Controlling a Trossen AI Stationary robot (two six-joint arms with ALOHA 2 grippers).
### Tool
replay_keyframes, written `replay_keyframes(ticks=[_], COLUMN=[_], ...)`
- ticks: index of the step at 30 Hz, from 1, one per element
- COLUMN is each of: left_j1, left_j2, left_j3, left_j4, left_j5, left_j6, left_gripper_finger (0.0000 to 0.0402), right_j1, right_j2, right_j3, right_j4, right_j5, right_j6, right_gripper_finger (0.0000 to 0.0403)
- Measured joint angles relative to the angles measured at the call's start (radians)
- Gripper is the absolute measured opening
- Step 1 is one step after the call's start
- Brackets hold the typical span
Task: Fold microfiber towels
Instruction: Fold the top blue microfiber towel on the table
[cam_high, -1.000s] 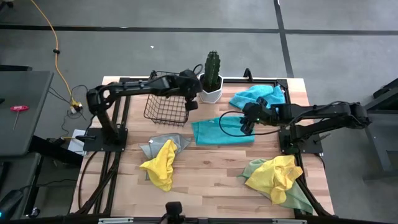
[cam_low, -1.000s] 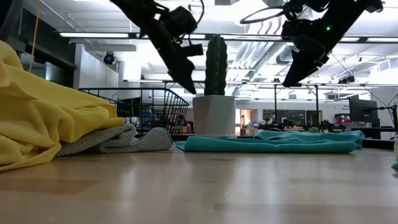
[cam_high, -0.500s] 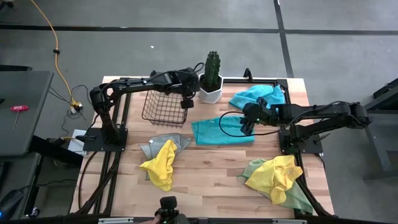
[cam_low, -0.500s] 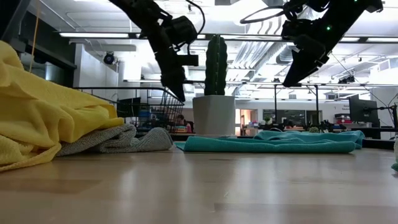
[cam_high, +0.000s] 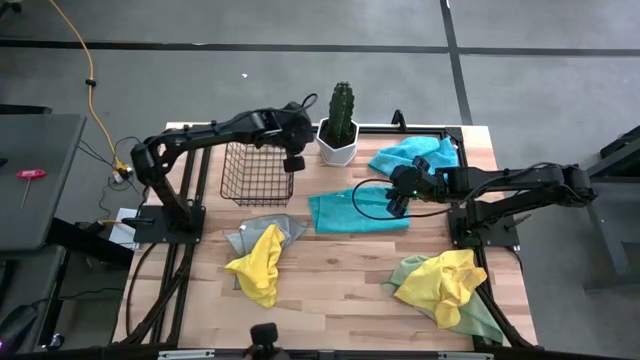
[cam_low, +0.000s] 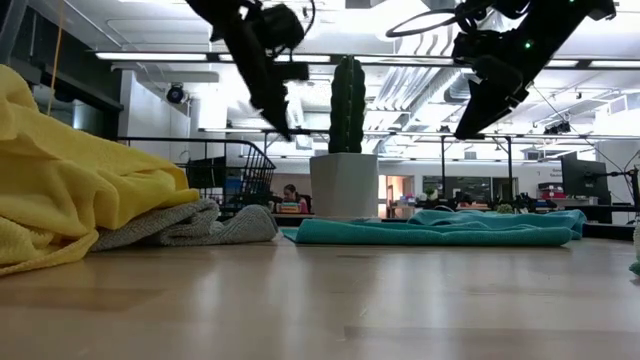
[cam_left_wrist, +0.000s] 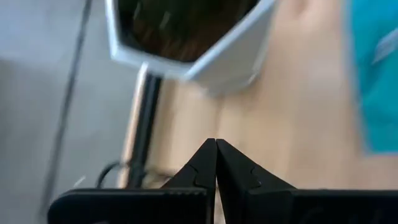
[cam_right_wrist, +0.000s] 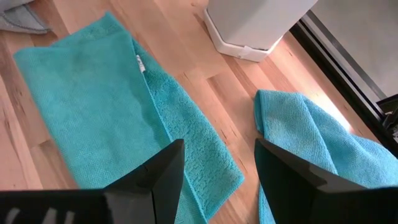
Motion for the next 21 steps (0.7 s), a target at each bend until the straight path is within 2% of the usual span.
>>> replay_keyframes(ticks=[2,4,11,13,21], left_j1=[-0.024,-0.061,-0.252,-0.284,-0.259], left_j2=[-0.001,0.005,0.091,0.117,0.219], left_j3=[0.001,0.0,0.0,0.0,0.0], left_j4=[0.041,0.057,0.155,0.184,0.178], left_j5=[0.063,0.079,-0.053,-0.053,0.082], left_j6=[-0.03,-0.053,-0.047,-0.035,-0.08], left_gripper_finger=[0.0,0.0,0.001,0.0021,0.0088], right_j1=[0.0,0.0,0.0,0.0,0.0], right_j2=[0.0,0.0,0.0,0.0,0.0], right_j3=[0.0,0.0,0.0,0.0,0.0], right_j4=[0.004,0.011,0.022,0.023,0.023], right_j5=[0.0,0.0,0.0,0.0,0.0], right_j6=[-0.001,-0.001,0.001,0.001,0.002], right_gripper_finger=[0.0188,0.0188,0.0188,0.0188,0.0188])
